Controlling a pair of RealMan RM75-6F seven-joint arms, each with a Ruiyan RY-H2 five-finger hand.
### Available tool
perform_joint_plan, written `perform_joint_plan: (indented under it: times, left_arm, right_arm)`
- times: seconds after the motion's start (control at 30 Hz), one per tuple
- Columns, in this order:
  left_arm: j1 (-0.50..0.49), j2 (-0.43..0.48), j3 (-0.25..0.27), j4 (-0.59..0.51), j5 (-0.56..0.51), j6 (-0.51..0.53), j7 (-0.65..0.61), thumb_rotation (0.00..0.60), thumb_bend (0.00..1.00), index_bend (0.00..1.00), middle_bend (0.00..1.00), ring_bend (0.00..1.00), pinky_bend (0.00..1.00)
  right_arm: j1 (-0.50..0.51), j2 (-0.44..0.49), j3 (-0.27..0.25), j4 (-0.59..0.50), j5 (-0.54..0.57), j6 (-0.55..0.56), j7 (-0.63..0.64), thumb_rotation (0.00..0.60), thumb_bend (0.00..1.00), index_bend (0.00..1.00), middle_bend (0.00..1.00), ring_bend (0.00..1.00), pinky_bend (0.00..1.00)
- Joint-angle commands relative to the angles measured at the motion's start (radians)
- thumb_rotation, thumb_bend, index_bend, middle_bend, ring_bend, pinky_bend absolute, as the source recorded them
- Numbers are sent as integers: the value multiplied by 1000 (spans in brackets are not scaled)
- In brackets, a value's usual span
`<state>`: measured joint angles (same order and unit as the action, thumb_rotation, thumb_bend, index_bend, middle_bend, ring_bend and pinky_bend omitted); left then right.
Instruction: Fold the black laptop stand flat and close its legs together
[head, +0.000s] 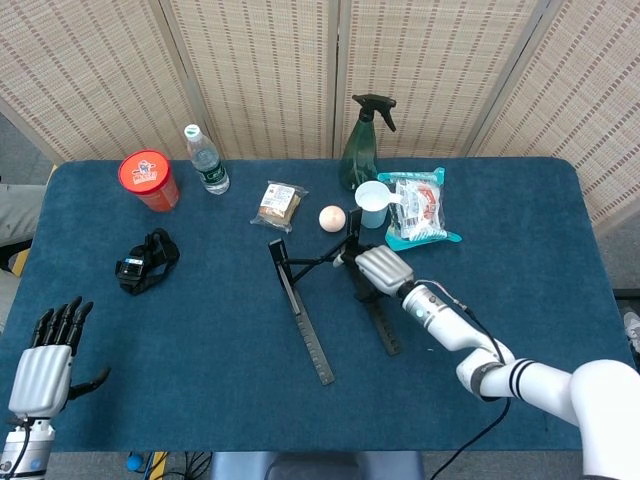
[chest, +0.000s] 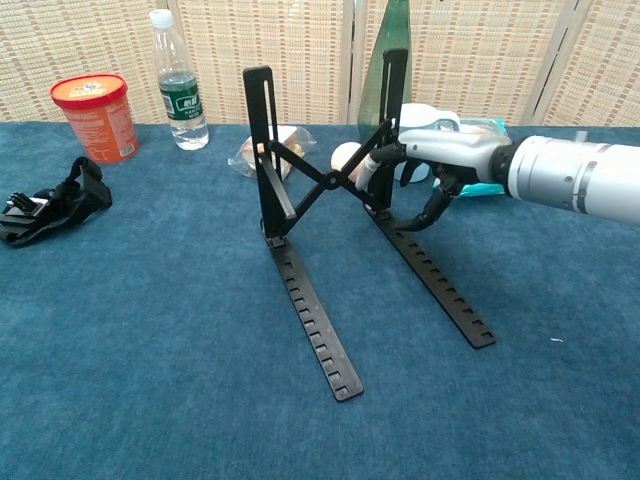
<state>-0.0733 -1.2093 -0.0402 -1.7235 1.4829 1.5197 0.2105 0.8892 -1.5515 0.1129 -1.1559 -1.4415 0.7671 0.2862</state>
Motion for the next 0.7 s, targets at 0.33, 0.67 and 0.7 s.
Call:
perform_joint_plan:
  times: [0.33,0.67,0.7]
  left_arm:
    - [-2,4,-2,-17,8,2,19,600,151,18,0,0,0]
    - [3,8,1,-35,7,7,36,600,151,18,0,0,0]
    - [3,9,1,-38,7,7,38,600,151,18,0,0,0]
  right_arm:
    - [-55,205,-23,-318,-133,163,132,600,186,290,304,171,265]
    - [-25,190,-36,-355,-238,229,301,600,188,203,297,171,265]
    - [-16,182,-35,-354,-242,226,316,600,188,200,295,171,265]
